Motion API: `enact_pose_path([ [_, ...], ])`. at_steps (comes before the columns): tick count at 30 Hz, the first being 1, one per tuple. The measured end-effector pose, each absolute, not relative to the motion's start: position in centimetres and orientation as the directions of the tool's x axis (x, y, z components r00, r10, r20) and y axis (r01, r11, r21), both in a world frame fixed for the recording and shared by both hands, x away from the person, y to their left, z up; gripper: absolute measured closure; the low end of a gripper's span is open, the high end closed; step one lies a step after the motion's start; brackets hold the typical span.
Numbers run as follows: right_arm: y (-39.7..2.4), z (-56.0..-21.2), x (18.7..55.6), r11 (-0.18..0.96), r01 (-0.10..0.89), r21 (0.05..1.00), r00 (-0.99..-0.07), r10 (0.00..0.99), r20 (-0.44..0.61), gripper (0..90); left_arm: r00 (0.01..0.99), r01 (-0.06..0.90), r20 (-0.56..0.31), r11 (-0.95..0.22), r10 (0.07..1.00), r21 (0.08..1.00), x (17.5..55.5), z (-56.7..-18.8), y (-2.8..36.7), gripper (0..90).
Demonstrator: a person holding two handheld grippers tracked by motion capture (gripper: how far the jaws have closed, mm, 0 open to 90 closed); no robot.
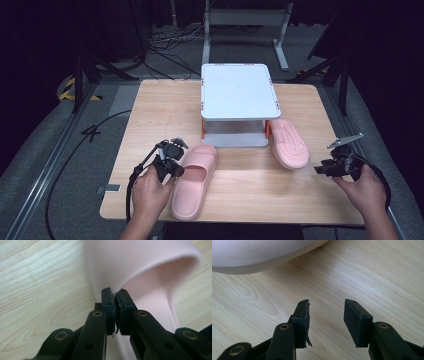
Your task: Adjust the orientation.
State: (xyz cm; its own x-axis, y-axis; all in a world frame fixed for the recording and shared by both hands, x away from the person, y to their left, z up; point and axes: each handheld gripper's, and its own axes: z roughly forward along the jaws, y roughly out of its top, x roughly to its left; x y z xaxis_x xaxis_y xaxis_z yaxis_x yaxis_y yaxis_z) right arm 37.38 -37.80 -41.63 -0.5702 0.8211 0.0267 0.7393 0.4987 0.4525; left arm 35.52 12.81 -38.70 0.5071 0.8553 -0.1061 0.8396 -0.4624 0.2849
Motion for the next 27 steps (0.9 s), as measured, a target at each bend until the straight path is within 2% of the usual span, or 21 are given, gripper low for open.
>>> enact_pose_path([
  [3,-37.9,-41.6,37.4,0.495,0.743,0.451,-0.566,0.824,0.029,56.1,0.522,0.831,-0.128,-0.469,0.844,0.298,35.2,-38.3,12.6,86.3],
  [7,-38.0,-41.7,37.4,0.496,0.742,0.452,-0.568,0.822,0.03,56.0,0.538,0.816,-0.104,-0.486,0.836,0.314,35.1,-37.6,12.0,86.2],
  [11,-38.0,-41.7,37.3,0.494,0.743,0.453,-0.566,0.824,0.029,55.7,0.549,0.808,-0.139,-0.48,0.824,0.343,35.6,-36.9,11.1,86.2],
  [17,-38.3,-41.5,36.8,0.486,0.744,0.458,-0.557,0.83,0.023,55.7,0.564,0.785,-0.115,-0.488,0.818,0.38,37.1,-36.0,9.7,86.1],
  [24,-39.0,-41.7,36.1,0.468,0.756,0.458,-0.537,0.843,0.024,55.7,0.561,0.782,-0.13,-0.472,0.818,0.406,39.2,-36.1,8.9,85.9],
  [27,-39.5,-41.7,35.8,0.458,0.764,0.454,-0.525,0.851,0.026,55.7,0.551,0.781,-0.092,-0.474,0.829,0.408,40.3,-36.2,8.4,85.8],
])
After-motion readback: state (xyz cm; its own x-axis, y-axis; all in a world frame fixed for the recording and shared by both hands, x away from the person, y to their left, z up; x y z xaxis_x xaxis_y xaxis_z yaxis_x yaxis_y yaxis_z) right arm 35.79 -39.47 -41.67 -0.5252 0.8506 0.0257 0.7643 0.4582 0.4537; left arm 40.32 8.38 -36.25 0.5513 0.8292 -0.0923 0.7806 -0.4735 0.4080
